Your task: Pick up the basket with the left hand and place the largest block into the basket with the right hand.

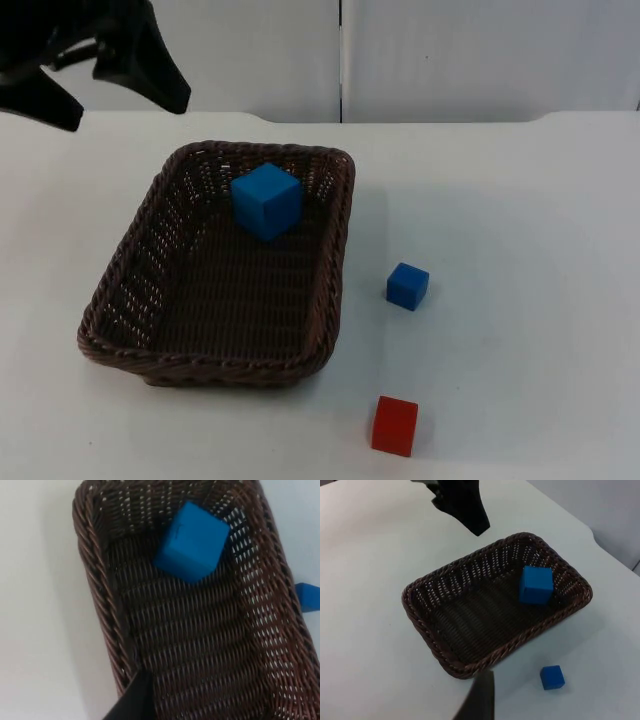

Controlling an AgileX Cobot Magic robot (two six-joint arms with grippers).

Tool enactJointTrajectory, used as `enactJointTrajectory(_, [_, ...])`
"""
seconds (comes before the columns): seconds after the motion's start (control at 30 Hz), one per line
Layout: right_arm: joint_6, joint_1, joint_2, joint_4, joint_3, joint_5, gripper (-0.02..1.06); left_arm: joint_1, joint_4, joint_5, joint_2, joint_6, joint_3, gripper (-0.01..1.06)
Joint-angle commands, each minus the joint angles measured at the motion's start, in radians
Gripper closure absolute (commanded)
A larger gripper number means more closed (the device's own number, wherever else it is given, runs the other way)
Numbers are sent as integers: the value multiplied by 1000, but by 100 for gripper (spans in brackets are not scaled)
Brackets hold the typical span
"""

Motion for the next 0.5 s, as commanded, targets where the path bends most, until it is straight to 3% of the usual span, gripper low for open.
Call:
enactJointTrajectory(0.0, [7,6,-6,-3,2,-17,27,1,8,2,-37,4,24,0])
enactJointTrajectory(0.37, [30,6,-6,23,4,-13,27,1,6,-54,-228,21,206,0])
enactJointTrajectory(0.47, [30,6,-41,44,53,-58,27,1,3,-72,-336,21,256,0])
